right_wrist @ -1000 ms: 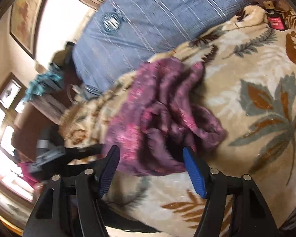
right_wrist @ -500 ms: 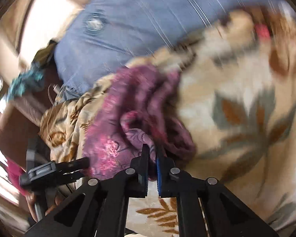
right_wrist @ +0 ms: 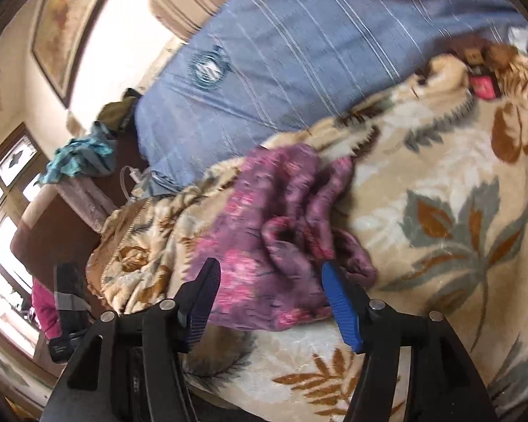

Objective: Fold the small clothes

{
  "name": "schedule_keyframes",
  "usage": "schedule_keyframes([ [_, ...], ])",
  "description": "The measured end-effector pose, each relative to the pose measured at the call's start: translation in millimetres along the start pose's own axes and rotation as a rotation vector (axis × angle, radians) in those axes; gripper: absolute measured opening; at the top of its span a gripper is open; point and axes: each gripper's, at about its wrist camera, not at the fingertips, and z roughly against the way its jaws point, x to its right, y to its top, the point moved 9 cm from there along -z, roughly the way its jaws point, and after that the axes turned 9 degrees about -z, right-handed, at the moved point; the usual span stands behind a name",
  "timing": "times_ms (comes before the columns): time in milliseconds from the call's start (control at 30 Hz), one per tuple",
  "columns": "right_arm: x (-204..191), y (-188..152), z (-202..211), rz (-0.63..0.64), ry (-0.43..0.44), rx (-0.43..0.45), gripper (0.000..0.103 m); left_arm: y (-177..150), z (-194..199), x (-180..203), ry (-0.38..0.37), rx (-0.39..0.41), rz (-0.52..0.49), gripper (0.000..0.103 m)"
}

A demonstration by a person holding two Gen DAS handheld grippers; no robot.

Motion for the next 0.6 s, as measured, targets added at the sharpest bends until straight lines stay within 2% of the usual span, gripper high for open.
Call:
schedule_keyframes([
  [100, -12, -5, 1, 0.027, 0.036, -0.006, 0.064, -7, -7, -2, 0.046, -0.033, -0.024, 0.075],
  [200, -14, -14, -5, 0.016, 0.063, -0.04, 0.063, -11, -15, -3, 0.043, -0.058, -0.019, 0.069],
  [367, -11, -21, -13, 0.034, 0.029, -0.056, 0.058, -16, -23, 8, 0.019, -0.089, -0.046, 0.065],
  [433, -14, -22, -13, 0.06, 0.011, -0.038, 0.049, -15, -23, 10, 0.011, -0.092, -0.051, 0.065],
  [500, -18, -21, -12, 0.092, -0.017, -0.014, 0.049, -16, -24, 9, 0.009, -0.094, -0.041, 0.065],
  [533, -19, -22, -16, 0.094, -0.019, -0.03, 0.049, -17, -27, 8, 0.018, -0.107, -0.043, 0.065],
  [600, -6, -25, -31, 0.078, -0.082, -0.066, 0.05, -20, -35, 8, 0.023, -0.135, -0.046, 0.062],
])
